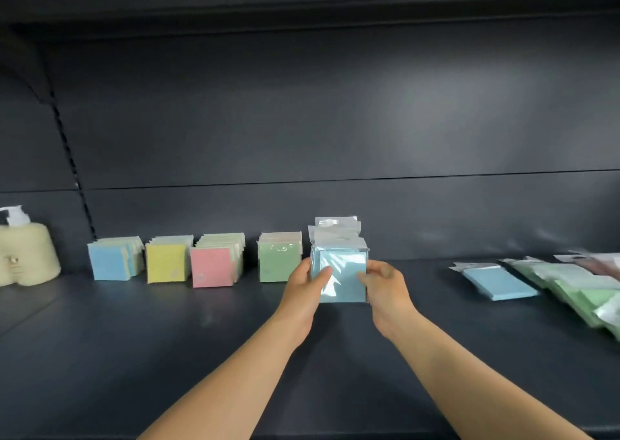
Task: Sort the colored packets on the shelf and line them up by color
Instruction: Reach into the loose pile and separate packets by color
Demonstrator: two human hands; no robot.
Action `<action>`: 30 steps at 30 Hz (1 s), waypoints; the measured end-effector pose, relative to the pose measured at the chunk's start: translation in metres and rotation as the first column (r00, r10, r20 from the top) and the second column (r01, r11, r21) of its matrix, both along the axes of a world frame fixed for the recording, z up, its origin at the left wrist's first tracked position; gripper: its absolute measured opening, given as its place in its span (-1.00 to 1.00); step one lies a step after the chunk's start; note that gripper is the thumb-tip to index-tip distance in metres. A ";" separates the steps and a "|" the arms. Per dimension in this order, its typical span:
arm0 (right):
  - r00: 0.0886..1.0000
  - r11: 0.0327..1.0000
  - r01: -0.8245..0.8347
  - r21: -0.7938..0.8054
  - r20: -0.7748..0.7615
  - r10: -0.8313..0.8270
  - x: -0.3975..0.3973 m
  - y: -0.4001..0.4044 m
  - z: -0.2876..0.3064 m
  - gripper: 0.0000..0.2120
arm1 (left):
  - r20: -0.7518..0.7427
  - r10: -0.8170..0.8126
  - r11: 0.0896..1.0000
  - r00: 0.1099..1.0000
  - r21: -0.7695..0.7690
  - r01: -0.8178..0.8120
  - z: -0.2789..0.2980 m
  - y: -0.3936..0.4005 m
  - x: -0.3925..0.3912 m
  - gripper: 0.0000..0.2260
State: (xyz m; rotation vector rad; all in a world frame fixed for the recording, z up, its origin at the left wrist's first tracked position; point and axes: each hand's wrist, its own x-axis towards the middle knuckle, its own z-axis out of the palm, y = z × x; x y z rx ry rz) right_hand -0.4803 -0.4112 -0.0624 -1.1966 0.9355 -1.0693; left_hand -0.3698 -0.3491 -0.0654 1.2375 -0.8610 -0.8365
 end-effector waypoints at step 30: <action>0.895 0.939 0.018 -0.343 -0.413 -0.168 0.062 -0.083 -0.039 -0.46 | 0.469 0.237 0.954 0.851 0.050 -0.294 -0.039 -0.121 0.032 -0.53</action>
